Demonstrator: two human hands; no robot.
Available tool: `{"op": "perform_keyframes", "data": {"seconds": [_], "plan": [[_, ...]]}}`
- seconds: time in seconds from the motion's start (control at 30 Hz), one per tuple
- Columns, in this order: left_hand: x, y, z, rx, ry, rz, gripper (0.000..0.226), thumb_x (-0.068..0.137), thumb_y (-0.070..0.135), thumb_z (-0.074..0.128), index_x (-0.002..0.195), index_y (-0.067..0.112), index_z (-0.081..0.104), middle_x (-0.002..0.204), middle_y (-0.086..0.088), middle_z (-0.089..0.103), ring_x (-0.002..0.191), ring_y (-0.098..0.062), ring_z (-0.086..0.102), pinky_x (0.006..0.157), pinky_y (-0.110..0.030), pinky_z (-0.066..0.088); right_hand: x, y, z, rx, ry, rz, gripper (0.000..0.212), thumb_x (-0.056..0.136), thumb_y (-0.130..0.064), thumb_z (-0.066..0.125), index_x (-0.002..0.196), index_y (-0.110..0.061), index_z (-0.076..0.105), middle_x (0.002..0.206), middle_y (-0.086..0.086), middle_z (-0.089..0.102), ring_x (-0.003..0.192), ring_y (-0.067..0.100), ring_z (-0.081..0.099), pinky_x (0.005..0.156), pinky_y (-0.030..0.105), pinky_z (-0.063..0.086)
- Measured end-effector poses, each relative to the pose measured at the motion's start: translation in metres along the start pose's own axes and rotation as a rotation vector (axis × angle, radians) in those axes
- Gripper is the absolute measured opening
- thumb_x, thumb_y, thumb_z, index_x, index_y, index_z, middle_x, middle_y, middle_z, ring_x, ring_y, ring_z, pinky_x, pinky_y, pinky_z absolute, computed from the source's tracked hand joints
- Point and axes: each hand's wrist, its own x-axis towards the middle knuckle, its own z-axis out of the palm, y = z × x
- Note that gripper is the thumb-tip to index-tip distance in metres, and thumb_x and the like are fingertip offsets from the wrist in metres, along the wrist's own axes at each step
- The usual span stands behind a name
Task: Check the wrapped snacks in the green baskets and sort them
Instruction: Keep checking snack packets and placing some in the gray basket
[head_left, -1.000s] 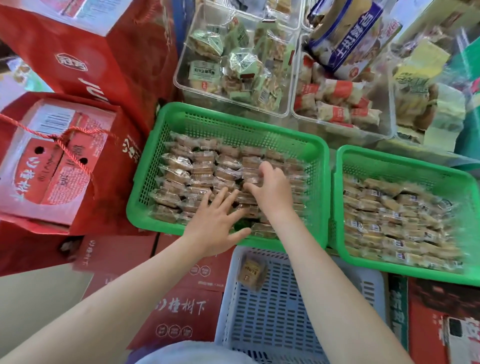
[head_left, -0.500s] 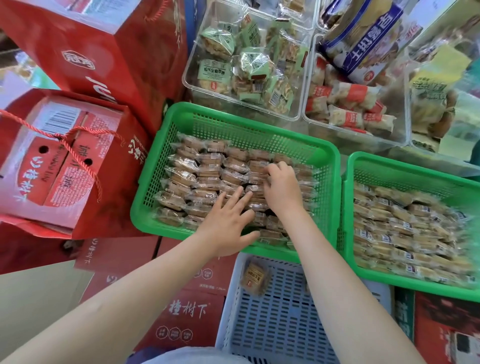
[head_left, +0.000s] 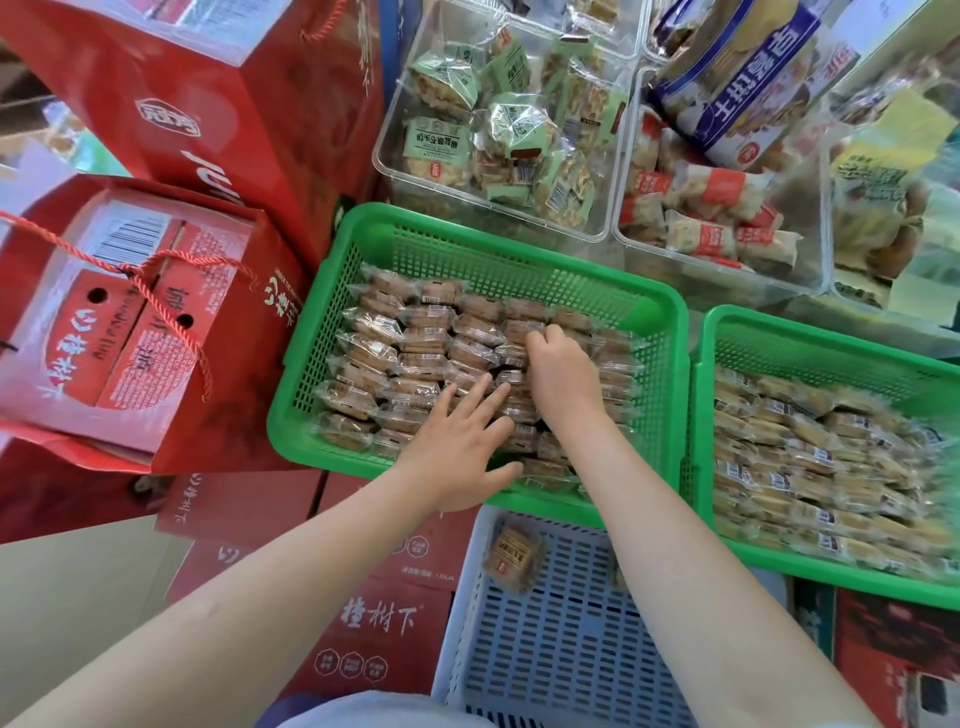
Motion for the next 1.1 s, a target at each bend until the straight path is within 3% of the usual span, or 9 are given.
{"op": "perform_keyframes", "data": {"seconds": [0.17, 0.33, 0.47, 0.73, 0.8, 0.87, 0.93, 1.0, 1.1], "plan": [[0.001, 0.0, 0.001, 0.002, -0.001, -0.002, 0.062, 0.101, 0.061, 0.029, 0.148, 0.022, 0.037, 0.169, -0.003, -0.012, 0.154, -0.022, -0.022, 0.124, -0.053, -0.009, -0.005, -0.002, 0.005, 0.05, 0.043, -0.014, 0.015, 0.08, 0.015, 0.063, 0.088, 0.003, 0.059, 0.086, 0.024, 0.06, 0.06, 0.039, 0.065, 0.044, 0.033, 0.04], [0.0, -0.001, 0.001, 0.008, 0.008, 0.006, 0.063, 0.101, 0.06, 0.029, 0.152, 0.023, 0.034, 0.17, -0.004, -0.011, 0.154, -0.022, -0.022, 0.124, -0.052, -0.01, -0.005, 0.0, 0.003, 0.192, 0.108, 0.071, 0.014, 0.095, 0.006, 0.049, 0.108, 0.003, 0.052, 0.1, 0.023, 0.055, 0.061, 0.041, 0.06, 0.049, 0.035, 0.034], [0.0, 0.0, 0.001, 0.001, 0.013, 0.007, 0.061, 0.101, 0.059, 0.03, 0.151, 0.024, 0.034, 0.17, -0.004, -0.008, 0.154, -0.022, -0.021, 0.124, -0.052, -0.009, -0.012, 0.004, -0.012, 0.426, 0.155, 0.195, 0.011, 0.105, -0.009, 0.031, 0.096, -0.008, 0.037, 0.089, 0.013, 0.046, 0.065, 0.031, 0.044, 0.057, 0.039, 0.033], [-0.015, 0.005, -0.01, -0.049, 0.076, -0.012, 0.054, 0.105, 0.051, 0.035, 0.153, 0.024, 0.036, 0.17, -0.001, -0.007, 0.154, -0.02, -0.019, 0.122, -0.043, -0.012, -0.061, 0.008, -0.068, 0.551, 0.721, 0.189, 0.01, 0.101, -0.005, 0.05, 0.1, 0.0, 0.059, 0.083, 0.003, 0.059, 0.065, 0.015, 0.047, 0.055, 0.022, 0.027], [-0.029, 0.013, -0.016, -0.217, 0.215, -0.066, 0.05, 0.106, 0.044, 0.041, 0.151, 0.023, 0.04, 0.169, 0.001, 0.009, 0.157, -0.019, -0.004, 0.124, -0.04, -0.002, -0.083, 0.008, -0.077, 0.555, 0.733, 0.161, 0.008, 0.1, -0.006, 0.053, 0.1, -0.002, 0.06, 0.078, 0.002, 0.061, 0.061, 0.015, 0.05, 0.051, 0.026, 0.035], [-0.047, 0.022, -0.027, -0.498, 0.427, -0.147, 0.043, 0.106, 0.034, 0.046, 0.146, 0.018, 0.048, 0.159, 0.0, 0.038, 0.151, -0.019, 0.026, 0.12, -0.035, 0.021, -0.106, 0.005, -0.082, 0.537, 0.682, 0.126, 0.005, 0.099, -0.005, 0.056, 0.098, -0.003, 0.06, 0.074, 0.002, 0.061, 0.056, 0.017, 0.053, 0.047, 0.03, 0.041], [-0.067, 0.031, -0.043, -0.813, 0.561, -0.196, 0.034, 0.106, 0.029, 0.047, 0.137, 0.018, 0.055, 0.134, 0.006, 0.059, 0.124, -0.003, 0.054, 0.098, -0.017, 0.042, -0.126, -0.002, -0.082, 0.512, 0.593, 0.07, 0.003, 0.098, -0.005, 0.059, 0.096, -0.005, 0.06, 0.069, 0.003, 0.06, 0.054, 0.019, 0.055, 0.045, 0.032, 0.042], [-0.086, 0.04, -0.056, -1.05, 0.507, -0.148, 0.028, 0.105, 0.031, 0.051, 0.13, 0.021, 0.06, 0.115, 0.013, 0.066, 0.098, 0.01, 0.061, 0.077, -0.007, 0.046, -0.145, -0.012, -0.078, 0.505, 0.502, 0.006, 0.003, 0.098, -0.007, 0.059, 0.096, -0.006, 0.061, 0.068, -0.001, 0.059, 0.054, 0.02, 0.055, 0.046, 0.03, 0.04], [-0.109, 0.052, -0.058, -1.123, 0.343, -0.069, 0.023, 0.094, 0.037, 0.07, 0.117, 0.033, 0.067, 0.103, 0.002, 0.073, 0.094, -0.008, 0.07, 0.076, -0.023, 0.057, -0.169, -0.032, -0.076, 0.539, 0.39, -0.017, 0.006, 0.1, -0.012, 0.057, 0.099, -0.009, 0.061, 0.071, -0.003, 0.059, 0.058, 0.019, 0.058, 0.049, 0.028, 0.038]]}}
